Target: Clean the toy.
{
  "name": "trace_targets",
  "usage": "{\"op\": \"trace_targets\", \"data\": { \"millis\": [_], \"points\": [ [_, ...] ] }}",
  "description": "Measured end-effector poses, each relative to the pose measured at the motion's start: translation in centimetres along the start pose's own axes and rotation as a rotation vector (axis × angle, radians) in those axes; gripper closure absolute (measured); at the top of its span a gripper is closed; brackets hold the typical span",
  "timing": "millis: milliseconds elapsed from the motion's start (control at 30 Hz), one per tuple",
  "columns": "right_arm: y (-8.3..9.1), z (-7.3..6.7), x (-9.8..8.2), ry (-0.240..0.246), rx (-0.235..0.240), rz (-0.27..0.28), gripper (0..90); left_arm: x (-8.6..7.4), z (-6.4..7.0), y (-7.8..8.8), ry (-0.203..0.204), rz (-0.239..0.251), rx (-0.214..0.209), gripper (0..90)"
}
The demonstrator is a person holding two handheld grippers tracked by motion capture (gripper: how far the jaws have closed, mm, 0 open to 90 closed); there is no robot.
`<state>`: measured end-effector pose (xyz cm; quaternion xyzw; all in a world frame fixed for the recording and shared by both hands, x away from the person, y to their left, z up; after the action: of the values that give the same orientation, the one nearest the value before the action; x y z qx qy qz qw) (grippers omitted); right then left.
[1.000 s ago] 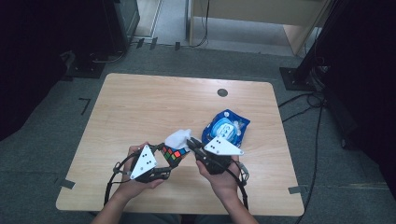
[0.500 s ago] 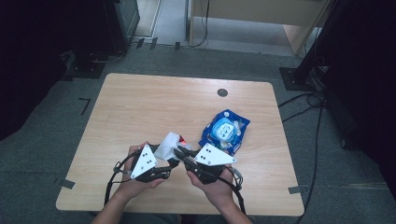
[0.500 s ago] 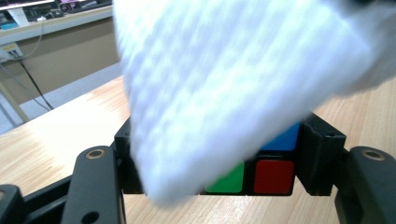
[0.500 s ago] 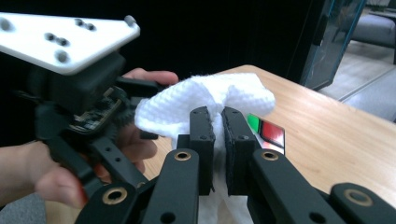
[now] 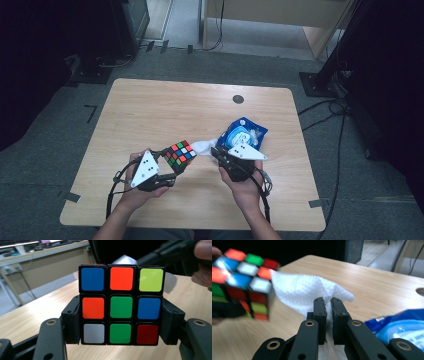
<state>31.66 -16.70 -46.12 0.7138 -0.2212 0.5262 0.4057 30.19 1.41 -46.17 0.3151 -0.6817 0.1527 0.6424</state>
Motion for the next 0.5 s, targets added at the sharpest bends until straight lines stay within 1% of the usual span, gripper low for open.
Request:
{"op": "trace_targets", "data": {
  "millis": [33, 100, 133, 233, 267, 333, 400, 467, 500],
  "points": [
    [-0.1, 0.1, -0.2, 0.005, -0.006, -0.011, 84.9, 0.1, -0.5, 0.3, 0.011, 0.007, 0.012, 34.1],
    [-0.8, 0.1, -1.3, 0.005, 0.001, -0.059, 84.8, 0.4, -1.3, 0.8, 0.035, 0.027, 0.025, 34.0],
    [-1.3, 0.0, -2.0, 0.016, 0.006, -0.087, 84.6, 0.5, -1.6, 1.0, 0.043, 0.032, 0.029, 34.1],
    [-2.6, -0.5, -3.8, 0.034, 0.018, -0.147, 83.4, 0.8, -2.2, 1.5, 0.064, 0.05, 0.037, 34.0],
    [-2.8, -0.6, -4.1, 0.035, 0.018, -0.157, 82.4, 0.8, -2.3, 1.6, 0.068, 0.051, 0.039, 34.0],
    [-3.2, -0.5, -4.6, 0.036, 0.021, -0.164, 77.2, 0.8, -2.4, 1.6, 0.066, 0.052, 0.042, 34.1],
    [-3.2, -0.4, -4.5, 0.03, 0.018, -0.153, 70.0, 0.8, -2.3, 1.5, 0.065, 0.05, 0.041, 34.1],
    [-2.9, -0.3, -3.9, 0.003, 0.016, -0.122, 60.9, 0.6, -2.2, 1.4, 0.062, 0.043, 0.038, 34.0],
    [-2.7, -0.2, -3.4, -0.013, 0.017, -0.096, 57.1, 0.5, -2.1, 1.2, 0.061, 0.041, 0.039, 34.1]
  ]
}}
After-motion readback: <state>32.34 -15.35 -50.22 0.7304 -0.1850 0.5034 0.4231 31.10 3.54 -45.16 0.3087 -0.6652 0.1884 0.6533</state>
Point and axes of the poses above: each handheld gripper's, and its own axes: y roughly backward along the jaws, x roughly out of its top, z roughly to its right, the point moved 8 cm from there along -y, roughly forward along the jaws, and after that the axes turned 3 degrees about z, right-handed, at the moved point
